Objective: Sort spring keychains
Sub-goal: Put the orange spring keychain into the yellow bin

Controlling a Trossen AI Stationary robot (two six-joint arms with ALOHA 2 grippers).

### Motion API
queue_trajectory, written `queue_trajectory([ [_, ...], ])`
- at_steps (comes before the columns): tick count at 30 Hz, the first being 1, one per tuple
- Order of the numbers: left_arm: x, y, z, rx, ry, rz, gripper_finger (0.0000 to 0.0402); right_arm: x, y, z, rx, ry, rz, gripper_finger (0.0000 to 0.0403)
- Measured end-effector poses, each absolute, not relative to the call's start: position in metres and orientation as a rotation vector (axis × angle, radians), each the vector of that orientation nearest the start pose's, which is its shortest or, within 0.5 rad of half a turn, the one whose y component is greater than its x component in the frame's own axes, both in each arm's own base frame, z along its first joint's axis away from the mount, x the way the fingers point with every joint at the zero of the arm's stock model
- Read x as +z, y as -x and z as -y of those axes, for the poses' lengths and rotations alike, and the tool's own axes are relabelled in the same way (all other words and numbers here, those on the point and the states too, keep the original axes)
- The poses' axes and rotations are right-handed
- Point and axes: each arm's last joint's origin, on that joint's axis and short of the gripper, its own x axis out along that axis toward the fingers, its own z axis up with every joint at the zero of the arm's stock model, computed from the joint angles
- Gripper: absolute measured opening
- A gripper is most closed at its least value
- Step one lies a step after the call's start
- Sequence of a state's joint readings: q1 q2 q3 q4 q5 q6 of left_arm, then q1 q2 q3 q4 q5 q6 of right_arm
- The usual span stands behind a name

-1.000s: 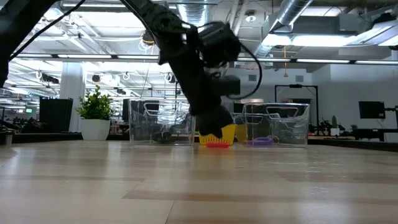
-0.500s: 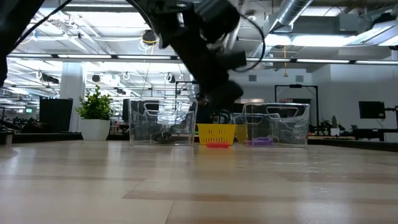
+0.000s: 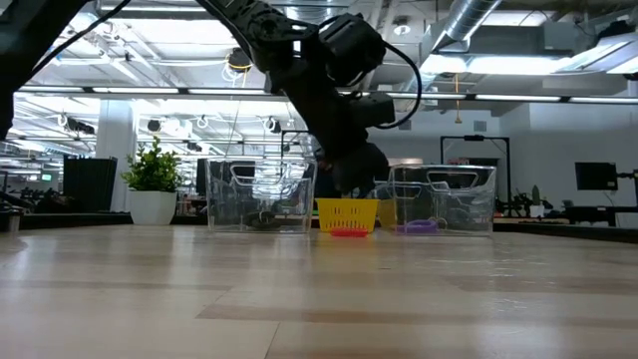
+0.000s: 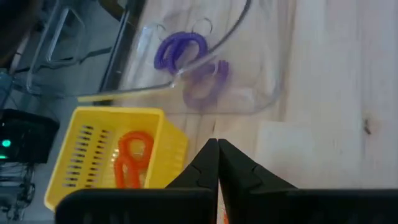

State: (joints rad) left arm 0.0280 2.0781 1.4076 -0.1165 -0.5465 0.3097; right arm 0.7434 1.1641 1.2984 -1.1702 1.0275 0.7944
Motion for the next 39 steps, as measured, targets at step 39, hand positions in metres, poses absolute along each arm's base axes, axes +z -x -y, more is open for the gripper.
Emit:
queue_trajectory([
  [39, 0.371, -0.196, 0.089, 0.31, 0.045, -0.202, 0.0004, 0.222, -0.364, 0.02, -0.403, 0.227, -1.151, 0.0001],
])
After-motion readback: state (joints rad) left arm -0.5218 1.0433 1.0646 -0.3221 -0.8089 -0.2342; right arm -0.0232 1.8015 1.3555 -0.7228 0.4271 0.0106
